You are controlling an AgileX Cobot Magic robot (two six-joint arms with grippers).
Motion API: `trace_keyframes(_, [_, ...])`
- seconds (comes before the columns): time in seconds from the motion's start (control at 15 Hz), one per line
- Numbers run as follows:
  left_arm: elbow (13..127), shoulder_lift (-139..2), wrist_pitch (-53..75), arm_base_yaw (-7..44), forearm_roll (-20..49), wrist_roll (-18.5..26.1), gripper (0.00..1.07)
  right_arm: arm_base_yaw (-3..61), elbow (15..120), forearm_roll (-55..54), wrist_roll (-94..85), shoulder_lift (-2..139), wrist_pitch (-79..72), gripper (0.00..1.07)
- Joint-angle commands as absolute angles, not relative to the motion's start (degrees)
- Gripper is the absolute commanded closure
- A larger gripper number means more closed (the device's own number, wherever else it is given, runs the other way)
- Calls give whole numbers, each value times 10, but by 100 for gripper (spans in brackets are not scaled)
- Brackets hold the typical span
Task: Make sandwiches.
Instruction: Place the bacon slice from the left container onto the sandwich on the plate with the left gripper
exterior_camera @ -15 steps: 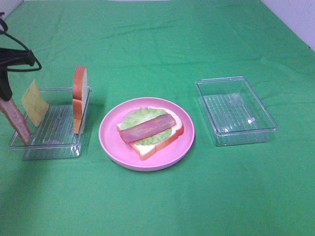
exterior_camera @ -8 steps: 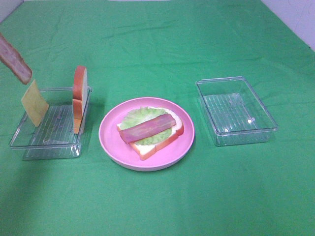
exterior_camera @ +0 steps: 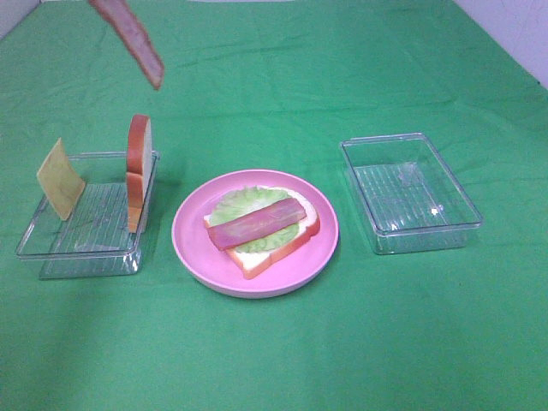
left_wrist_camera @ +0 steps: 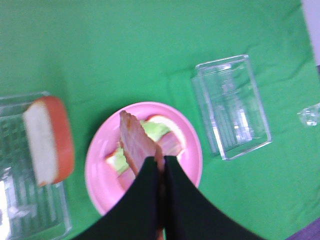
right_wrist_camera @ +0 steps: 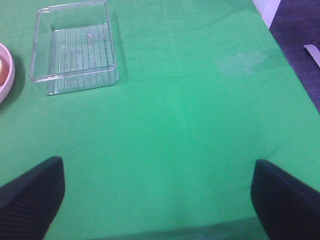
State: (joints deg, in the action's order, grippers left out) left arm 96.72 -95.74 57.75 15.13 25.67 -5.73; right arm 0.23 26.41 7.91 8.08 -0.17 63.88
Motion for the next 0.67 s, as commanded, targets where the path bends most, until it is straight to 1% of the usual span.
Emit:
trace_keyframes(0.07, [970,-976,512,200,328,-40,107,-1,262,77,76,-21,634,11])
trace_keyframes(0.13, [970,-981,501,211,342,-34,107,-1,262,77,76,-21,634,11])
trace_keyframes(0.4, [970,-1071,470,293,418,14,107,-1,262,77,76,-21,634,11])
trace_keyframes(0.6, [970,-1151,471,320,447,56,107,-1,262,77,76,-21,634,11])
trace_keyframes(0.67, [970,-1176,479,320,447,60,107,-1,262,77,76,-21,634,11])
